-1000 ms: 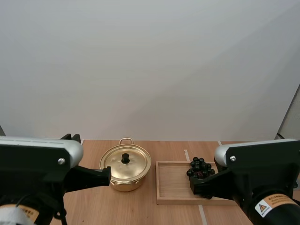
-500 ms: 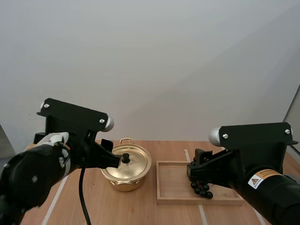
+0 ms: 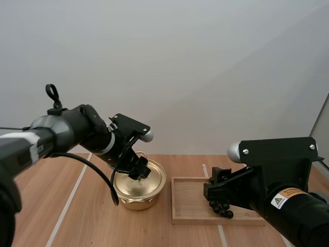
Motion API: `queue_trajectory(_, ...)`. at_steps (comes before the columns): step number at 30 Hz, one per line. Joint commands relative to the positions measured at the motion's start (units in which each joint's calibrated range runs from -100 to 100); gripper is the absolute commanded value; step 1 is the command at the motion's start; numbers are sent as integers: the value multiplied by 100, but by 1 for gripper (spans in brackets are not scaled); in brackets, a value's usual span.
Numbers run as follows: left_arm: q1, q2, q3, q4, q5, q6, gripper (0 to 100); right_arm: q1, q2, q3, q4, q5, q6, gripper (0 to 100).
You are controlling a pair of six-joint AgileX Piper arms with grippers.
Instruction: Open the lid, put the grape in the pot, and close it
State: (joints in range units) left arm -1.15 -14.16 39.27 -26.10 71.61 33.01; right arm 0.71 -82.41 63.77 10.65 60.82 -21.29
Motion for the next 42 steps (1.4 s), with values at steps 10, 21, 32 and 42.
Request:
queue_trajectory(10, -147, 1621, -1069, 400, -100, -15, 100, -25, 0, -56, -26, 76, 0, 100)
queue_trajectory(21, -147, 1923, -1261, 569, -150, -48, 65, -25, 0, -56, -26, 199, 0, 100)
queue_trajectory(32, -147, 1876, -1261, 569, 621, -123, 0, -25, 27, -56, -13, 200, -322, 100)
queue_trajectory(42, -147, 430, -1630, 569, 1308, -235, 0, -25, 2044, -137, 234, -962, -478, 100)
